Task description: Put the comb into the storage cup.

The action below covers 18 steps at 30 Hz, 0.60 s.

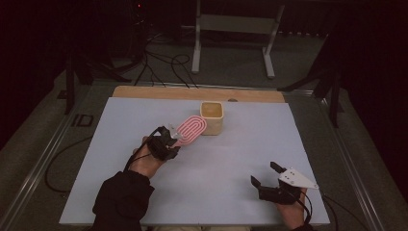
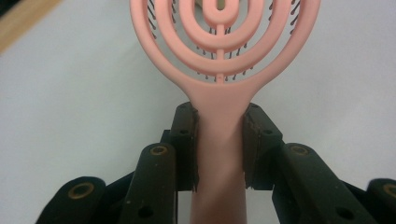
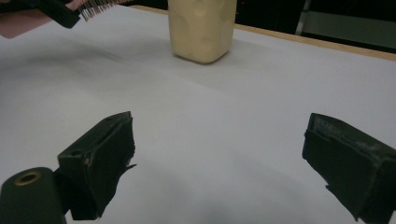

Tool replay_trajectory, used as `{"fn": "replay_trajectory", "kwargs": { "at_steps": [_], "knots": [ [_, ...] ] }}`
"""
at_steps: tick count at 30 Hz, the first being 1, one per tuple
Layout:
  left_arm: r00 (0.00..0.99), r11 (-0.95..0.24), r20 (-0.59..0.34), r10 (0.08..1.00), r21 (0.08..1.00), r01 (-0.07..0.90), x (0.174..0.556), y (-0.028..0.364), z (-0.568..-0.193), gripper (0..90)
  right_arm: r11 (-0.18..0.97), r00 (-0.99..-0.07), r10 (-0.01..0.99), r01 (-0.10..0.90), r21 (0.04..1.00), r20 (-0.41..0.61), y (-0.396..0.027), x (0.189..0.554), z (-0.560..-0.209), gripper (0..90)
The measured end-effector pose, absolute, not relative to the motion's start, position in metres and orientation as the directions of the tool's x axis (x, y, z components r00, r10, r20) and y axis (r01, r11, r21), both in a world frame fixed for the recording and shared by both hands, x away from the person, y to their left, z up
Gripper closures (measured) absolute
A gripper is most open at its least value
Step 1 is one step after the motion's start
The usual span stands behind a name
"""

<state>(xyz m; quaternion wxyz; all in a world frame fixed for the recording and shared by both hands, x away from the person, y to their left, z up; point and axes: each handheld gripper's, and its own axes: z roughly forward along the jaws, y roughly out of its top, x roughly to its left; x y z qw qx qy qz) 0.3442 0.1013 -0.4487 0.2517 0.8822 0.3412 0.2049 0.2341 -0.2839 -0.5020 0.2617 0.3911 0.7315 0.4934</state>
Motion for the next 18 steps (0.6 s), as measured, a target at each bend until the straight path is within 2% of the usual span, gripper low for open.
{"fn": "replay_trajectory", "kwargs": {
  "at_steps": [6,18],
  "knots": [
    [0.631,-0.572,0.192,0.752,0.667,0.478,0.335,0.113,-0.445,69.9,0.208,-0.558,0.830,0.319,0.925,0.006,-0.283,0.234,-0.503,8.9],
    [0.598,-0.508,0.187,0.779,0.748,0.427,0.321,0.122,-0.448,69.9,0.210,-0.557,0.830,0.324,0.922,0.007,-0.281,0.235,-0.505,8.9]
  ]
}}
